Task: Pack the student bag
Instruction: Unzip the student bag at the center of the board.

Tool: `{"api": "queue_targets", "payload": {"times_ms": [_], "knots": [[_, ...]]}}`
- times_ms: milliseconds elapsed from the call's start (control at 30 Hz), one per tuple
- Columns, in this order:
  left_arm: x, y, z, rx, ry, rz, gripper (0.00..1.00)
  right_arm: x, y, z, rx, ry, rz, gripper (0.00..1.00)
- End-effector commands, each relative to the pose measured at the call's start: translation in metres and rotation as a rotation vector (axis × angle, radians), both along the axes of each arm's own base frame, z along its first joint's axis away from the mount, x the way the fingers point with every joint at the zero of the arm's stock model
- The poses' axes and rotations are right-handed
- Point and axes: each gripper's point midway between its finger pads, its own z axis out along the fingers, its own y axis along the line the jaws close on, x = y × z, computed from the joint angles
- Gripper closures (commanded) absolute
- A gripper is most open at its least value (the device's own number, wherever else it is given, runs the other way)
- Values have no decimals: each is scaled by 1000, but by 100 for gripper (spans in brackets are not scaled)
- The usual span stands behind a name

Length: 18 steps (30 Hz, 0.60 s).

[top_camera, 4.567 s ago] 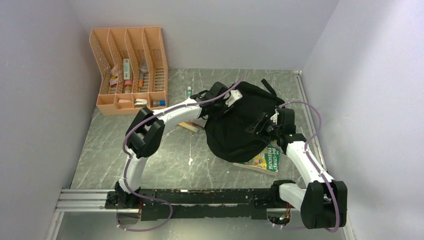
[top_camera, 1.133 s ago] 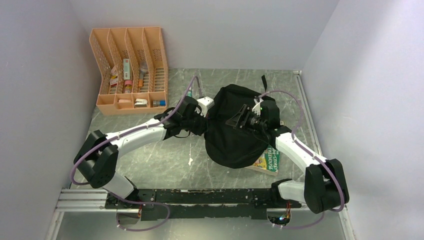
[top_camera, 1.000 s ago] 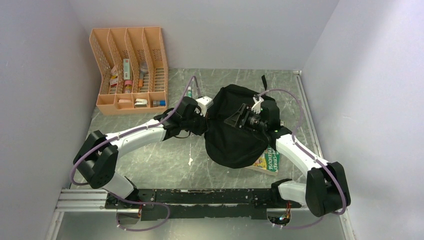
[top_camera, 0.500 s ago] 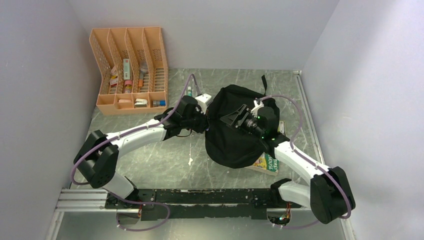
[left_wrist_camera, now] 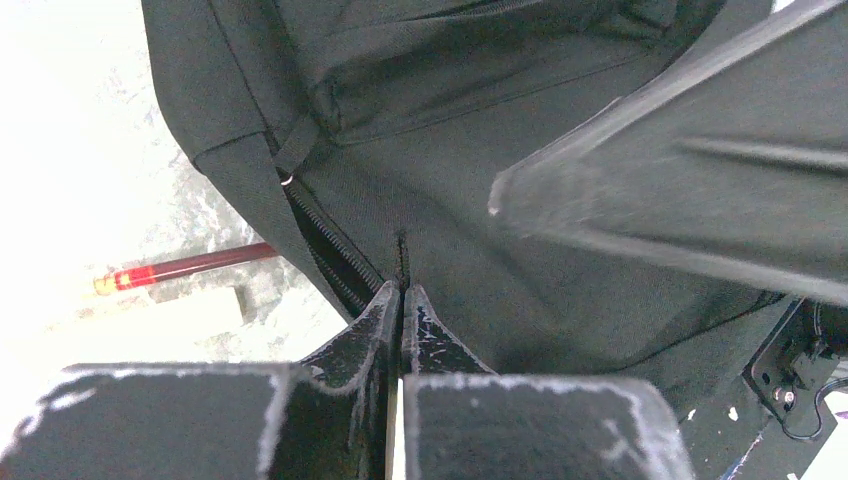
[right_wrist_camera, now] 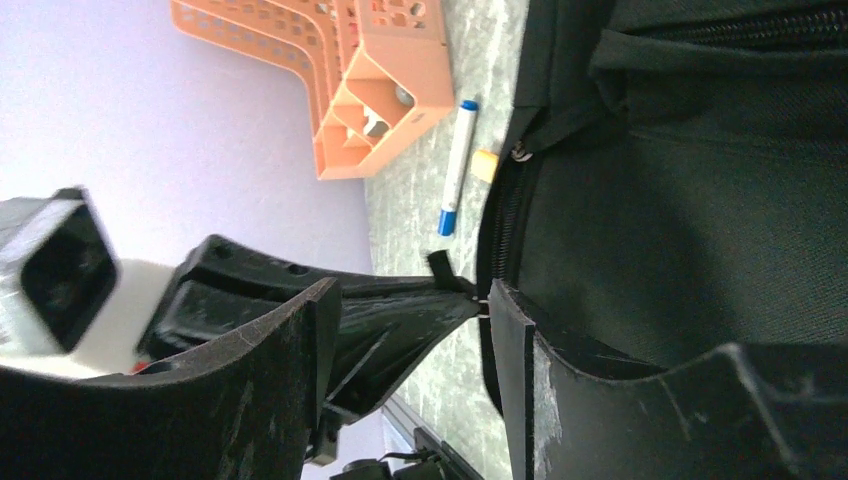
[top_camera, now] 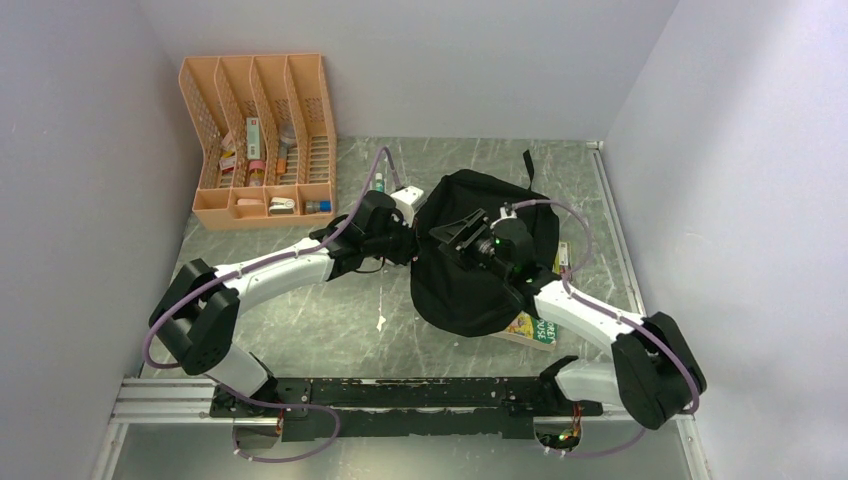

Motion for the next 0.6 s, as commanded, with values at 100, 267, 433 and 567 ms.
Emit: {"api": "queue_targets", "payload": {"times_ms": [100,267,433,567], "knots": [[7,-17,26,-76,-54,-23,95,8,22,-5,39,26,12,40],[7,-17,24,-73,-51,-25,95,7,37,-7,43,33,55,41],[7,-17,24,-76,-49,-27,95,5,46,-12,44,44,82,44],[8,-17,23,-71,-48,-26,95,4,49,-14,48,49,91,54]]}}
